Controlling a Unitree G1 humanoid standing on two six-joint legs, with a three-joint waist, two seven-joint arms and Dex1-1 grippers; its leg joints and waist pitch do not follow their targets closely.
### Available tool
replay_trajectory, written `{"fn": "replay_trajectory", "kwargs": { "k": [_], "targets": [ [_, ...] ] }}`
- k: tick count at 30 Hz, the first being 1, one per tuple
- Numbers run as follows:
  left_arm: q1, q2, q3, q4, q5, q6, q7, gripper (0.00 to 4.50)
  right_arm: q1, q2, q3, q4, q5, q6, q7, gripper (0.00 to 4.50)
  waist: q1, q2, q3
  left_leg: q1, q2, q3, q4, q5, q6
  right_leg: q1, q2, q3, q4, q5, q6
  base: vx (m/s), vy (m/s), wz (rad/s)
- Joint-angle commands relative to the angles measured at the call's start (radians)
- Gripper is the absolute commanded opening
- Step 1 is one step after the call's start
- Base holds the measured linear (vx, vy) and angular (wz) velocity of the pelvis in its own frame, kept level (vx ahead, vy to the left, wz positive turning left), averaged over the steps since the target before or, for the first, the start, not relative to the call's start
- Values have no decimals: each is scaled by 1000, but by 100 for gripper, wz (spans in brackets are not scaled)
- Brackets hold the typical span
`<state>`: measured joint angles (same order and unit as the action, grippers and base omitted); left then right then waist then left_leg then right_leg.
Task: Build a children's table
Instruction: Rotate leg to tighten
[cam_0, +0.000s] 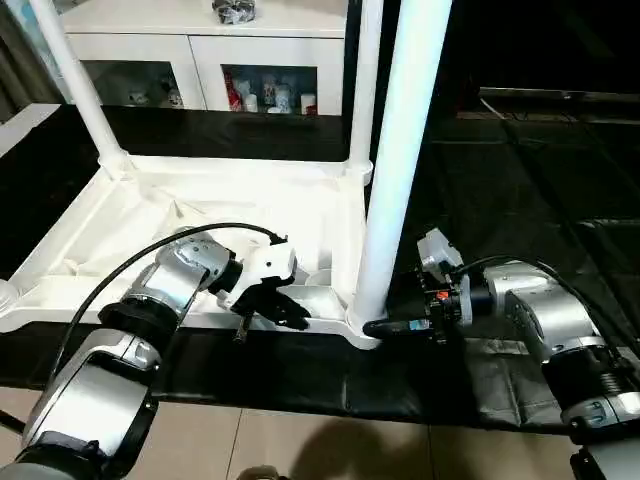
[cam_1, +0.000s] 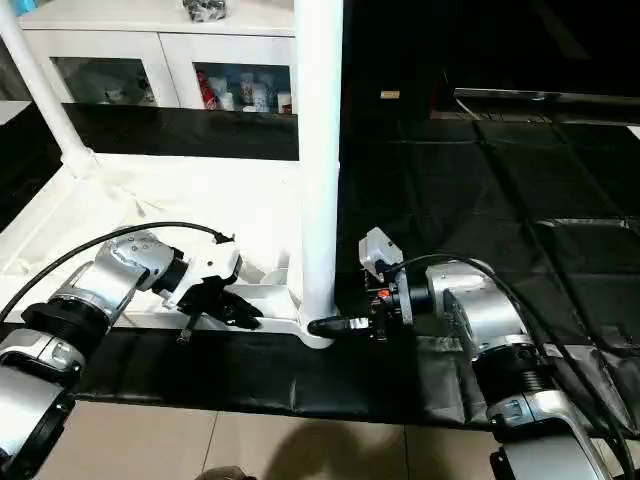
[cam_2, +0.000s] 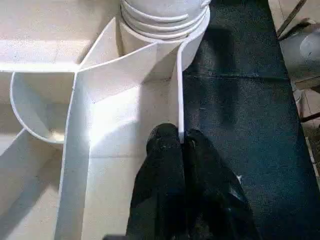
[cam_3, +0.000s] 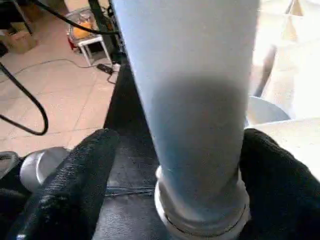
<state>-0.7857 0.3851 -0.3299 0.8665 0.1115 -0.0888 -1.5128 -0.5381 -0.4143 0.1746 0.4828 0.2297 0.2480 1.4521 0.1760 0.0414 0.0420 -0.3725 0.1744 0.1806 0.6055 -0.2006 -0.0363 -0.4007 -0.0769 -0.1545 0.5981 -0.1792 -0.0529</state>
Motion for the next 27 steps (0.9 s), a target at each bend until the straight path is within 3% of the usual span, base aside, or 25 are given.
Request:
{"fn": "replay_trajectory", "kwargs": {
  "k": [1, 7, 12, 17, 18, 23, 27],
  "targets": [
    [-4, 2, -20, -35, 2, -16, -39, 0, -6, 2, 13, 0, 12, -1, 29, 348, -2, -5, -76, 13, 84, -32, -61, -85, 88, 63, -112, 80, -63, -151, -138, 0, 0, 0],
    [-1, 3, -18, -35, -1, -15, -29, 0, -19, 9, 12, 22, 10, -2, 40, 304, 2, -5, -75, 13, 83, -31, -61, -89, 84, 62, -112, 80, -68, -184, -128, 0, 0, 0],
    [0, 4, -21, -29, 3, -18, -20, 0, -23, 8, 17, 29, 13, -1, 40, 255, 4, -6, -77, 13, 83, -31, -59, -76, 87, 62, -111, 81, -63, -158, -131, 0, 0, 0],
    [1, -9, -14, -17, 6, 5, 11, 0, -14, 13, 19, 15, 13, 7, 33, 214, 11, 1, -77, 16, 84, -31, -60, -90, 79, 61, -111, 80, -67, -169, -128, 0, 0, 0],
    [1, -10, -14, -17, 6, 7, 13, 0, -13, 13, 19, 14, 14, 8, 33, 211, 11, 5, -77, 16, 83, -32, -60, -92, 78, 60, -110, 80, -67, -168, -128, 0, 0, 0],
    [-12, -35, 1, -2, 0, 45, 60, 0, 23, 13, 22, -29, 21, 24, 21, 203, 13, -2, -76, 17, 84, -31, -61, -97, 73, 62, -111, 82, -70, -186, -122, 0, 0, 0],
    [-32, -65, 22, 16, -7, 90, 119, 0, 51, 51, 7, -45, 5, 30, -88, 201, 13, 4, -71, 19, 83, -32, -65, -128, 59, 61, -113, 81, -78, -244, -113, 0, 0, 0]
  ]
}}
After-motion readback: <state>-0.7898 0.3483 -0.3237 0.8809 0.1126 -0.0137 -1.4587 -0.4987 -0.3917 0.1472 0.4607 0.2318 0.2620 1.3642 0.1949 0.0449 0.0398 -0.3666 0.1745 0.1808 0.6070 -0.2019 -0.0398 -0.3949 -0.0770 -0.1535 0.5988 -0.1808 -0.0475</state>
